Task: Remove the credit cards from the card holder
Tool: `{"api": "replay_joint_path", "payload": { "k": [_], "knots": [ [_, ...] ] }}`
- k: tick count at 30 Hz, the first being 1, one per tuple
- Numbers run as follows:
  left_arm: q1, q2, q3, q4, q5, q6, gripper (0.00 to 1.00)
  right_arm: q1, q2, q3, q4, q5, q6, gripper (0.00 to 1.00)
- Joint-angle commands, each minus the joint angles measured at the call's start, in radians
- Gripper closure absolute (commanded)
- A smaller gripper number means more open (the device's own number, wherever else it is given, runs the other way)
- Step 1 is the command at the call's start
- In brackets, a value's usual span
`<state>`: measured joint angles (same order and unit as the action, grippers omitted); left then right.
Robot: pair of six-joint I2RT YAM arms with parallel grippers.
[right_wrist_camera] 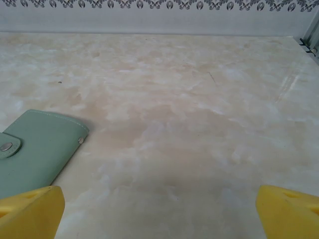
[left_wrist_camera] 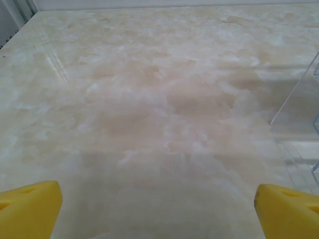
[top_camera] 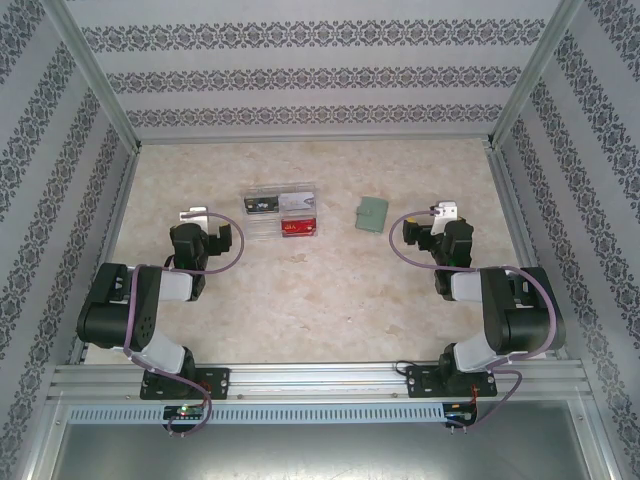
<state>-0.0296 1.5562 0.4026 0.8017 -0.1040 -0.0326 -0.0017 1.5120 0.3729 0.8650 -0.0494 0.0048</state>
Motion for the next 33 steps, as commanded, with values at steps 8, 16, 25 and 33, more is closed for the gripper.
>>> {"api": "replay_joint_path", "payload": {
  "k": [8, 16, 25, 33],
  "knots": [
    [0.013, 0.005, -0.001, 0.053, 0.017, 0.01, 0.0, 0.012, -0.01, 0.013, 0.017, 0.011, 0.002, 0.02],
    [0.013, 0.005, -0.001, 0.053, 0.017, 0.01, 0.0, 0.014, -0.009, 0.014, 0.019, 0.013, 0.002, 0.02],
    [0.013, 0.004, -0.002, 0.053, 0.017, 0.01, 0.0, 0.012, -0.007, 0.019, 0.011, 0.03, 0.01, 0.02],
    [0.014, 0.005, 0.0, 0.051, 0.018, 0.01, 0.0, 0.008, -0.005, 0.022, 0.007, 0.048, 0.025, 0.02]
  ]
}}
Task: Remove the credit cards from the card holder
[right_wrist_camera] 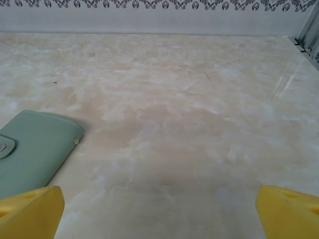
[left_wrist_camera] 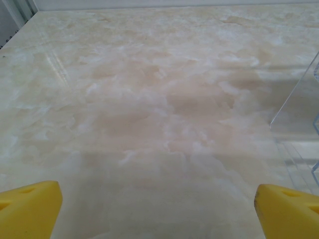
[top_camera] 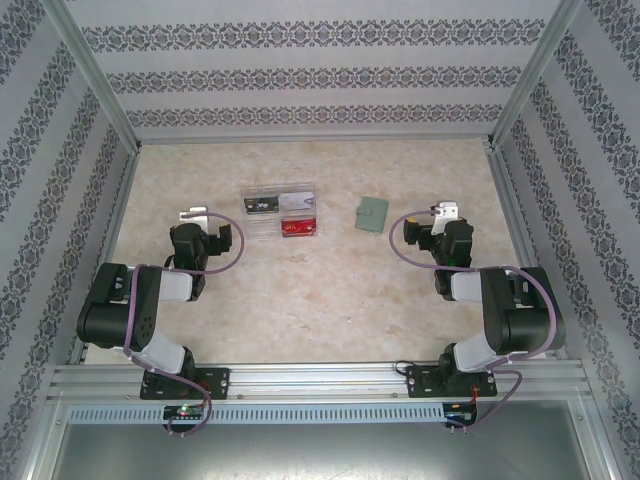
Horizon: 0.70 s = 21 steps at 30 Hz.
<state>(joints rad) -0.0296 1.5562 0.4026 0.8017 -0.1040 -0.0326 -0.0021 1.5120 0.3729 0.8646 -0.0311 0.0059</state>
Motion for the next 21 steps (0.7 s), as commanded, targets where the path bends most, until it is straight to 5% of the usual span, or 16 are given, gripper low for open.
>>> {"api": "replay_joint_path", "payload": {
  "k": [1, 5, 11, 14, 17, 21],
  "knots": [
    [0.014, 0.004, 0.0, 0.049, 0.018, 0.01, 0.0, 0.004, -0.007, 0.022, 0.003, 0.031, 0.029, 0.02],
    [0.013, -0.028, 0.03, -0.029, 0.041, 0.021, 0.0, 0.035, -0.024, 0.022, -0.003, 0.103, 0.01, 0.02],
    [0.013, -0.186, 0.274, -0.508, -0.087, -0.059, 0.0, 0.113, -0.214, 0.036, -0.18, 0.264, -0.03, 0.02],
    [0.014, -0.277, 0.39, -0.716, -0.153, -0.232, 0.01, 0.127, -0.329, 0.079, -0.356, 0.413, 0.186, 0.02],
    [0.017, -0.31, 0.566, -1.016, -0.141, -0.482, 0.01, 0.099, -0.423, 0.089, -0.43, 0.267, 0.315, 0.02],
    [0.017, -0.318, 0.656, -1.155, 0.047, -0.582, 0.0, 0.076, -0.493, 0.052, -0.42, 0.252, 0.606, 0.02]
  ]
}}
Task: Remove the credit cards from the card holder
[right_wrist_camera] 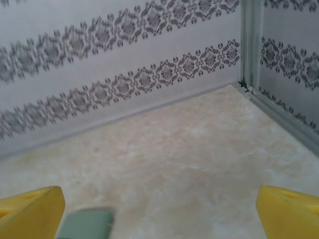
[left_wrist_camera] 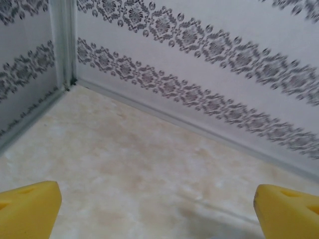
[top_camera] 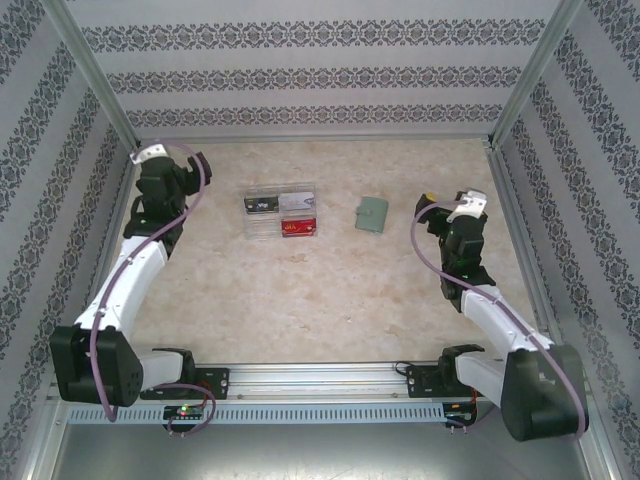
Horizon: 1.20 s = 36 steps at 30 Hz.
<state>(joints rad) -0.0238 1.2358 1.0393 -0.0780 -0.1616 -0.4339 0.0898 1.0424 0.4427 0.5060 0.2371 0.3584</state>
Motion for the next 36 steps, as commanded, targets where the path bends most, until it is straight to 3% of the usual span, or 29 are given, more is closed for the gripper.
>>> {"api": "replay_joint_path", "payload": {
  "k": [1, 7, 12, 17, 19, 31, 36],
  "knots": [
    [0.01, -0.005, 0.014, -0.267, 0.153, -0.201, 0.0, -0.025, -0.024, -0.011, -0.055, -0.092, 0.248, 0.02],
    [-0.083, -0.05, -0.03, -0.187, 0.291, -0.281, 0.09, 0.016, 0.025, 0.091, -0.162, -0.294, 0.263, 0.02],
    [-0.286, -0.034, 0.005, -0.216, 0.153, -0.248, 0.08, 0.076, 0.077, 0.117, -0.197, -0.31, 0.278, 0.02],
    [-0.372, -0.033, -0.048, -0.2, 0.119, -0.252, 0.04, 0.128, 0.2, 0.218, -0.3, -0.322, 0.213, 0.02],
    [-0.391, -0.052, -0.084, -0.194, 0.109, -0.245, 0.0, 0.139, 0.279, 0.304, -0.382, -0.319, 0.197, 0.02],
    [-0.401, -0.197, -0.222, -0.205, 0.186, -0.223, 0.0, 0.216, 0.825, 0.912, -0.927, -0.143, 0.227, 0.02],
    [-0.401, -0.227, -0.267, -0.171, 0.257, -0.232, 0.0, 0.244, 0.935, 1.003, -0.974, -0.115, 0.258, 0.02]
  ]
}}
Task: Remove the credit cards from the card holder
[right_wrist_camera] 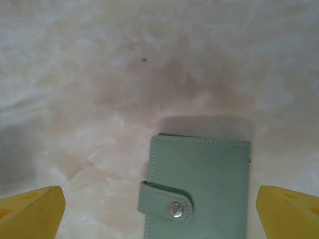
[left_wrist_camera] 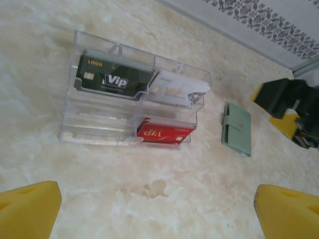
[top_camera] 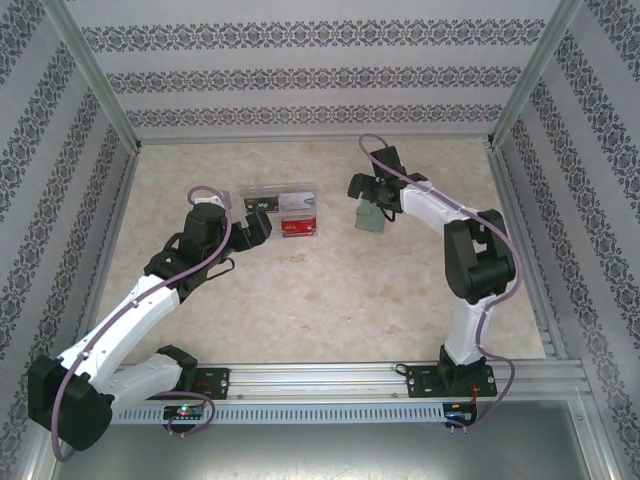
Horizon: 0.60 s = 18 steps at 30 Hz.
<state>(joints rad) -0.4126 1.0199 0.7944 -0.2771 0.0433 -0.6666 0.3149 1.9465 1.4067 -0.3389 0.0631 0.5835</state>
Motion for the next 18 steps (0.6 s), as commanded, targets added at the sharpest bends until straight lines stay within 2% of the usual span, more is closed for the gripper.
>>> {"api": "replay_joint_path", "payload": {
  "k": [1, 11, 15, 18],
  "knots": [
    [-0.011, -0.012, -0.025, 0.024, 0.061, -0.001, 0.0, 0.023, 0.043, 0.048, -0.134, 0.067, 0.036, 0.02],
    [-0.012, -0.058, -0.072, 0.024, 0.085, 0.0, 0.0, 0.049, 0.146, 0.103, -0.172, 0.076, 0.055, 0.02],
    [-0.011, -0.08, -0.085, 0.021, 0.088, 0.003, 0.0, 0.052, 0.176, 0.132, -0.19, 0.072, 0.038, 0.14],
    [-0.012, -0.086, -0.086, 0.009, 0.089, 0.009, 0.0, 0.053, 0.191, 0.143, -0.203, 0.084, 0.028, 0.17]
  ]
}}
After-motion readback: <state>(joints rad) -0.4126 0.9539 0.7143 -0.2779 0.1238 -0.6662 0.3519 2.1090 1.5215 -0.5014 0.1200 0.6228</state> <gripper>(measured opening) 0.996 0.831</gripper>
